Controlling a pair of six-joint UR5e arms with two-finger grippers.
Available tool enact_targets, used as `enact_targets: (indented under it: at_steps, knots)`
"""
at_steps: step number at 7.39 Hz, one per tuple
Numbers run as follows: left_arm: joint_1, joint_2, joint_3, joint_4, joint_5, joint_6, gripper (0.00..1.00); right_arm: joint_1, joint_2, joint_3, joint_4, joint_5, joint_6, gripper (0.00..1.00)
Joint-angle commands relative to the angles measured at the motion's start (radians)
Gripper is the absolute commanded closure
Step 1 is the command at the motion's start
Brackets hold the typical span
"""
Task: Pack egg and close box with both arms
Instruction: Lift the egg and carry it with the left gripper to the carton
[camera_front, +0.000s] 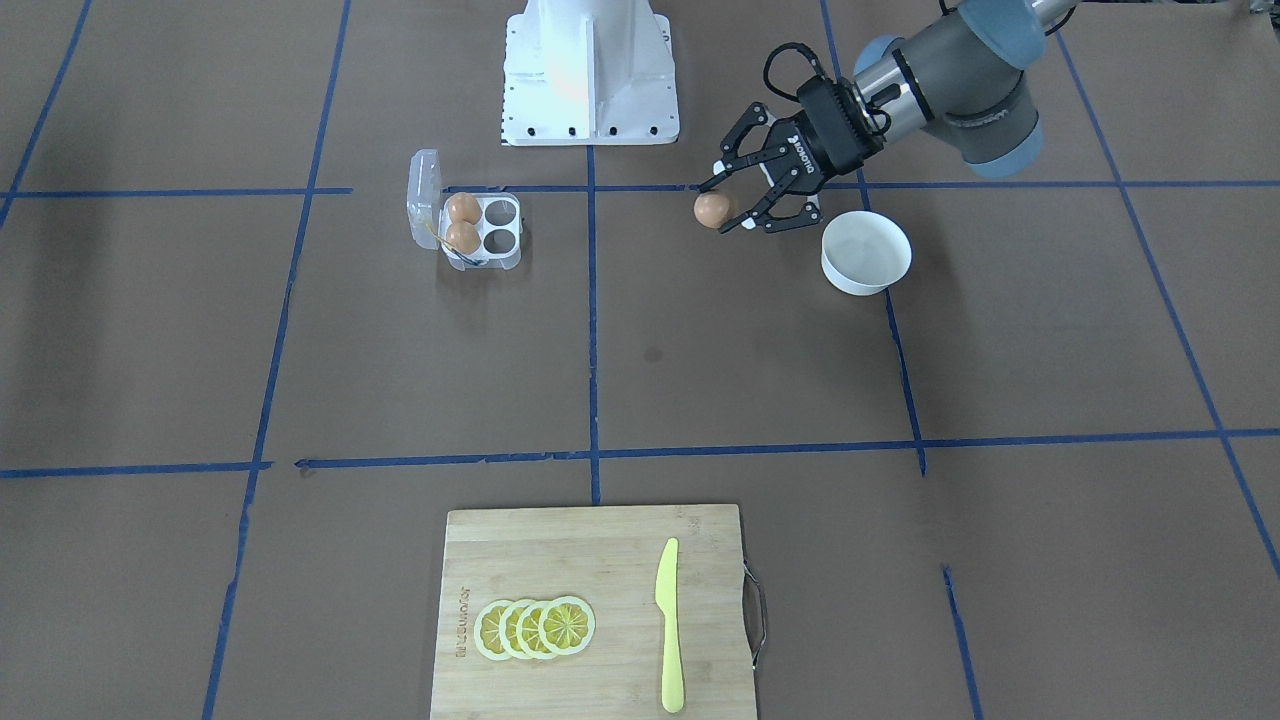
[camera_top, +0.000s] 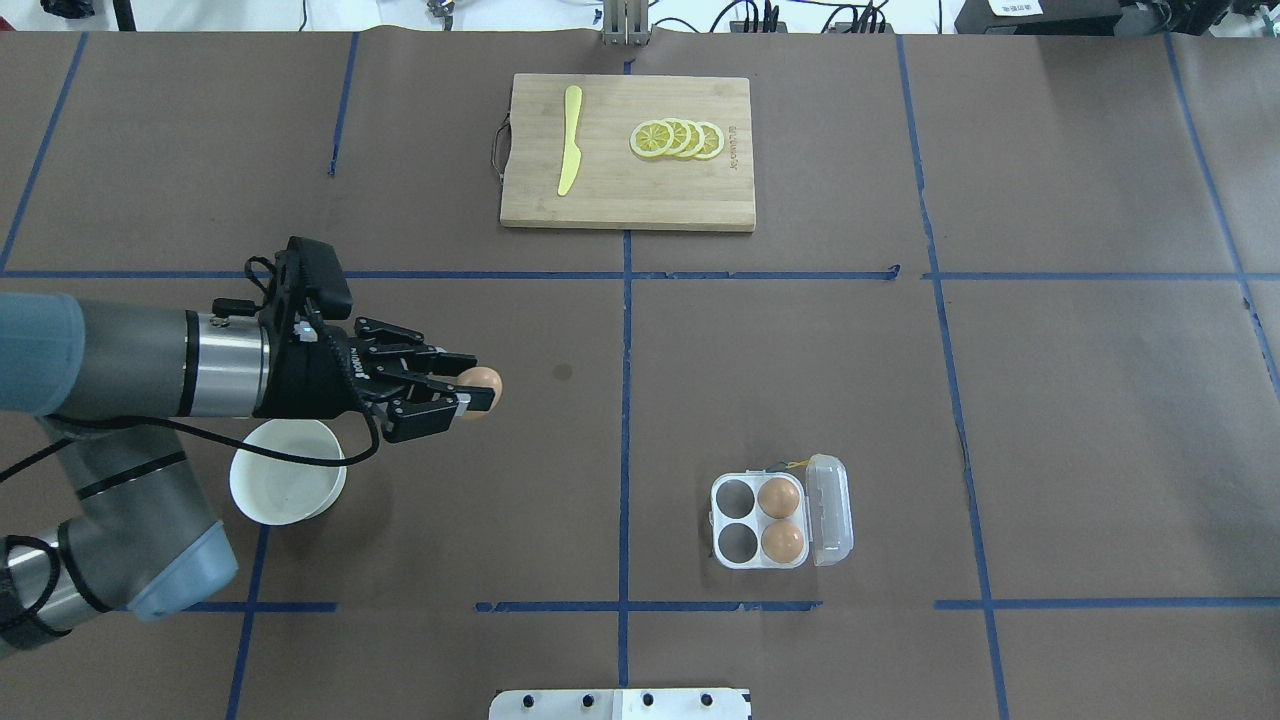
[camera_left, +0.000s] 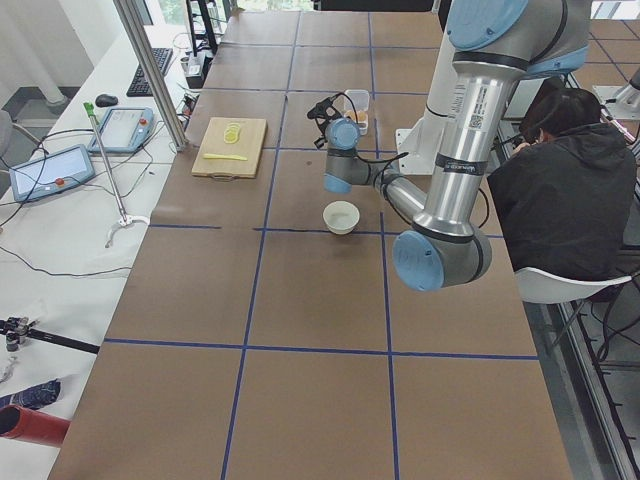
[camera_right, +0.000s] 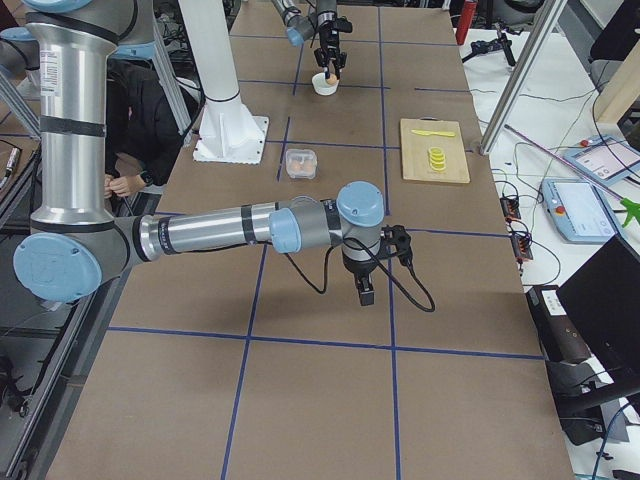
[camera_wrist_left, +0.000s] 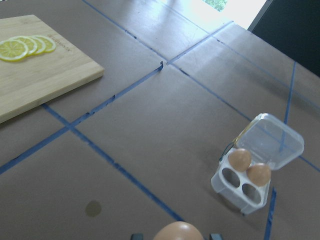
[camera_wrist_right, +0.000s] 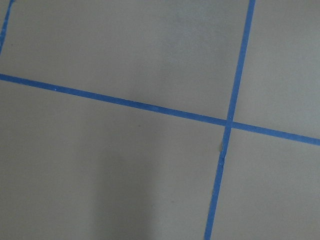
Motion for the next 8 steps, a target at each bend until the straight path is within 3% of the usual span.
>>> enact_targets:
  at_steps: [1,2,4,7,8]
  knots:
    - [0.13,-0.125,0.046,-0.069,0.176,-0.037,1.0,0.0,0.0,0.0,0.0,0.0,0.0,0.0]
    - [0.2,-0.168,0.08,-0.072,0.285,-0.029,1.0,0.001,0.001,0.0,0.0,-0.001,0.0,0.0]
    - [0.268,-0.245,0.169,-0.071,0.308,0.219,1.0,0.0,0.001,-0.002,-0.002,-0.001,0.0,0.0]
    - [0.296,-0.363,0.333,-0.074,0.324,0.28,1.0,0.0,0.001,-0.002,0.0,-0.001,0.0,0.0]
    - [0.331,-0.374,0.359,-0.076,0.376,0.282,1.0,0.001,0.001,-0.002,-0.002,-0.003,0.0,0.0]
